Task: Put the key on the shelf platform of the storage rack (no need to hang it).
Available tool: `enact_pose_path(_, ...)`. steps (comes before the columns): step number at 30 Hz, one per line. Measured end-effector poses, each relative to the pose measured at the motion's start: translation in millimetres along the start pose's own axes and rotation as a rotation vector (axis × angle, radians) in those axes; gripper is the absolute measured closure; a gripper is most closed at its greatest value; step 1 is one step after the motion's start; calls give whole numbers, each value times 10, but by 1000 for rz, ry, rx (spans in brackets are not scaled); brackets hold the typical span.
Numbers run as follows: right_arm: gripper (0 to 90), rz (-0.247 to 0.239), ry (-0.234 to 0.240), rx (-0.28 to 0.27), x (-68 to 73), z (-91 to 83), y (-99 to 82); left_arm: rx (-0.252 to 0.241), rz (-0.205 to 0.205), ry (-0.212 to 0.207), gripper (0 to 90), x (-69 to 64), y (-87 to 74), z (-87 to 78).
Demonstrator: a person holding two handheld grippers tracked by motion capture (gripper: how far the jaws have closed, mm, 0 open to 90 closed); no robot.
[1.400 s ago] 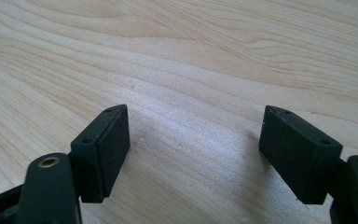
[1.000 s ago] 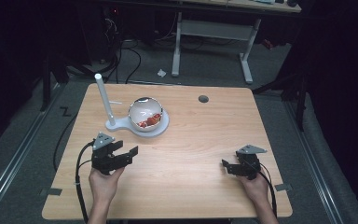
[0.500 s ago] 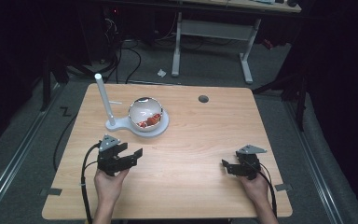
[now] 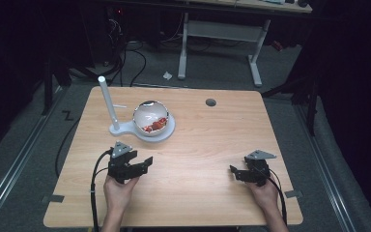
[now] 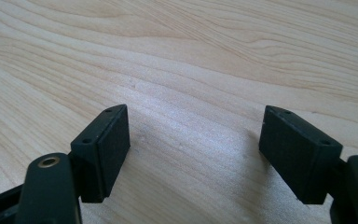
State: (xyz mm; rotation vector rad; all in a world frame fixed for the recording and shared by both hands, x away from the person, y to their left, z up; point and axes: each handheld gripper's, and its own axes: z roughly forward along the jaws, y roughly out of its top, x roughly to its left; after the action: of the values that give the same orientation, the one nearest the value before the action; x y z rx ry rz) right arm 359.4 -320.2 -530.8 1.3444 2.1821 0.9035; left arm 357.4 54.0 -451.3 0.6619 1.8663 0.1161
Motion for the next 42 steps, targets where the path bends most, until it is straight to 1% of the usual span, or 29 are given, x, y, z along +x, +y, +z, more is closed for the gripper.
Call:
enact_pose_path(1, 245, 0, 0, 0, 0, 0, 0, 0, 0, 0, 329, 0, 0, 0)
enact_pose_path(2, 245, 0, 0, 0, 0, 0, 0, 2, 14, 5, 329, 6, -34, 14)
enact_pose_path(4, 245, 0, 0, 0, 0, 0, 0, 3, 21, 4, 329, 11, -44, 19)
enact_pose_path(5, 245, 0, 0, 0, 0, 0, 0, 11, 35, 1, 330, 19, -59, 33)
enact_pose_path(6, 245, 0, 0, 0, 0, 0, 0, 11, 35, 1, 330, 19, -59, 33)
enact_pose_path(7, 245, 0, 0, 0, 0, 0, 0, 9, 16, 11, 330, 7, -69, 43)
enact_pose_path(8, 245, 0, 0, 0, 0, 0, 0, 16, 16, 15, 330, 4, -83, 54)
enact_pose_path(9, 245, 0, 0, 0, 0, 0, 0, 15, 24, 13, 331, 7, -91, 63)
enact_pose_path(10, 245, 0, 0, 0, 0, 0, 0, 18, 49, 5, 331, 18, -103, 76)
enact_pose_path(11, 245, 0, 0, 0, 1, -1, 0, 19, 22, 16, 331, -2, -124, 80)
enact_pose_path(13, 245, 0, 0, 0, 0, -1, 0, 21, 36, 9, 331, 3, -143, 94)
enact_pose_path(14, 245, 0, 0, 0, 0, -1, 0, 22, 48, 13, 331, 6, -170, 109)
enact_pose_path(18, 245, 0, 0, 0, 0, -1, 0, 30, 45, 21, 332, 6, -193, 129)
enact_pose_path(19, 245, 0, 0, 0, 0, -1, 0, 33, 66, 11, 332, 19, -192, 133)
enact_pose_path(23, 245, 0, 0, 0, 1, -1, -1, 33, 58, 21, 332, 10, -234, 146)
enact_pose_path(25, 245, 0, 0, 0, 1, -1, -1, 39, 61, 17, 333, 10, -255, 155)
enact_pose_path(26, 245, 0, 0, 0, 1, -1, -1, 41, 76, 14, 333, 20, -262, 164)
enact_pose_path(28, 245, 0, 0, 0, 1, -1, -1, 47, 78, 20, 333, 31, -279, 185)
enact_pose_path(29, 245, 1, 0, 0, 1, -1, -1, 47, 60, 29, 333, 25, -297, 194)
enact_pose_path(30, 245, 1, 0, 0, 1, -1, -1, 52, 87, 20, 333, 46, -308, 204)
enact_pose_path(32, 245, 0, 0, 0, 1, -1, -1, 50, 62, 31, 334, 40, -323, 209)
enact_pose_path(33, 245, 0, 0, 0, 1, -1, -1, 52, 72, 25, 334, 50, -329, 215)
enact_pose_path(34, 245, 0, 0, 0, 1, -1, -1, 52, 72, 25, 334, 50, -329, 215)
enact_pose_path(36, 245, 0, 0, 0, 1, -1, -1, 56, 64, 41, 334, 57, -346, 234)
enact_pose_path(37, 245, 1, 0, 0, 1, -1, -1, 56, 64, 41, 334, 57, -346, 234)
enact_pose_path(38, 245, 1, 0, 0, 1, -2, -1, 60, 74, 42, 334, 74, -357, 243)
enact_pose_path(40, 245, 2, -1, 1, 4, -3, -2, 57, 79, 43, 334, 83, -359, 248)
enact_pose_path(41, 245, 0, 0, -1, 5, -4, -3, 60, 71, 43, 334, 86, -363, 249)
enact_pose_path(42, 245, 0, 0, -1, 4, -4, -3, 62, 70, 42, 334, 104, -369, 256)
